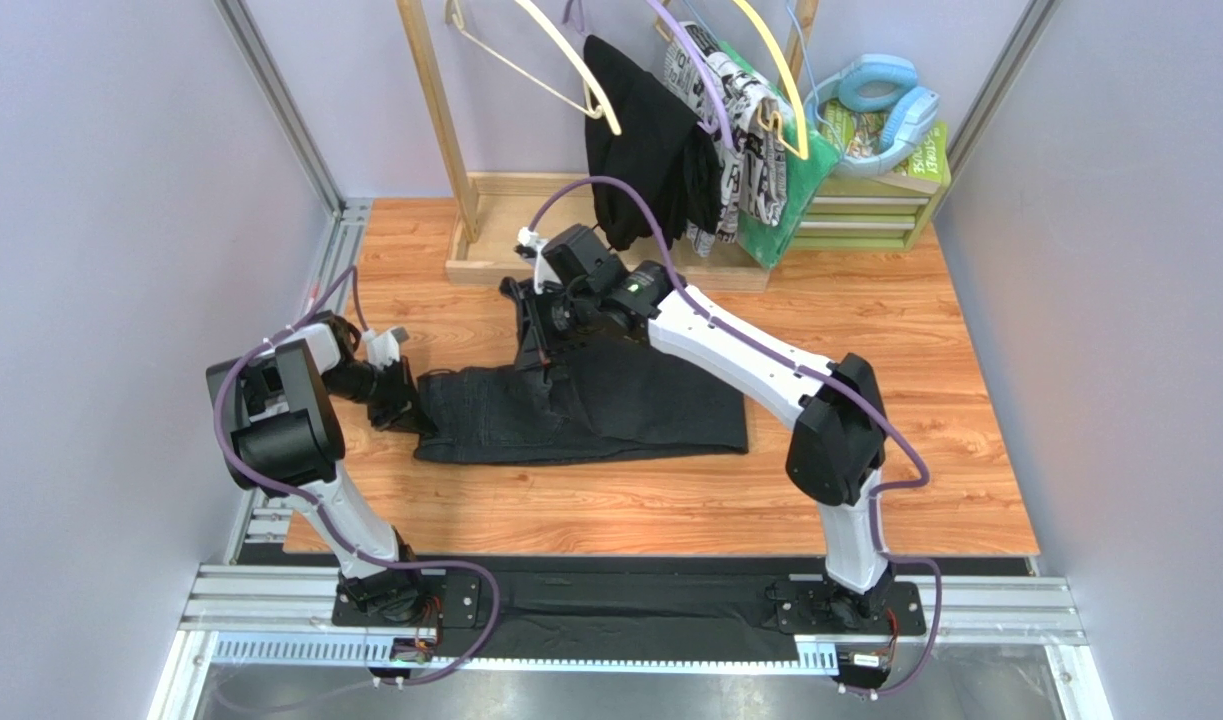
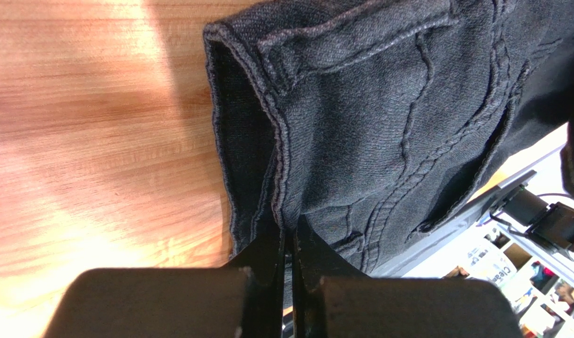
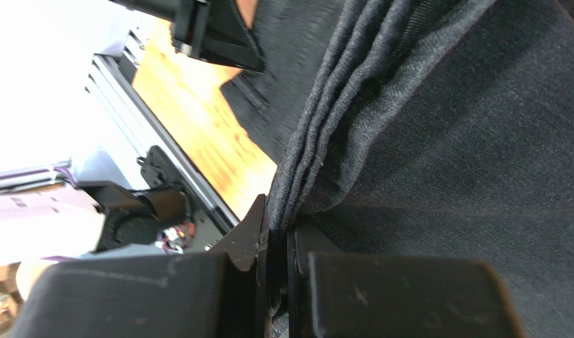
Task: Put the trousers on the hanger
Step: Fold the trousers
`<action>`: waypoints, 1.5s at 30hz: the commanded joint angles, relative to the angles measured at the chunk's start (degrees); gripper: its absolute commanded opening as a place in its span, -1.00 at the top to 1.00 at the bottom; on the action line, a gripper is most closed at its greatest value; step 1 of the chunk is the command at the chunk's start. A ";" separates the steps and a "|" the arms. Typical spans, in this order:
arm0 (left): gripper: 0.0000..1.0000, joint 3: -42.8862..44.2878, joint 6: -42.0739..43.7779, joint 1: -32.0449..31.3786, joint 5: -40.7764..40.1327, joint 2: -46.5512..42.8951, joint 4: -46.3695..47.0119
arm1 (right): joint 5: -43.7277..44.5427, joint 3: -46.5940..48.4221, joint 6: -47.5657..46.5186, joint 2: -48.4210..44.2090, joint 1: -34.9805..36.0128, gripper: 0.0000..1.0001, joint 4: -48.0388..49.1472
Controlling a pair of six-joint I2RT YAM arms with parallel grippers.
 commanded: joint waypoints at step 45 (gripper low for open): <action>-0.03 16.32 24.47 4.27 7.21 -14.46 -17.43 | -21.96 -6.34 -22.86 -5.19 -9.39 -0.64 -5.44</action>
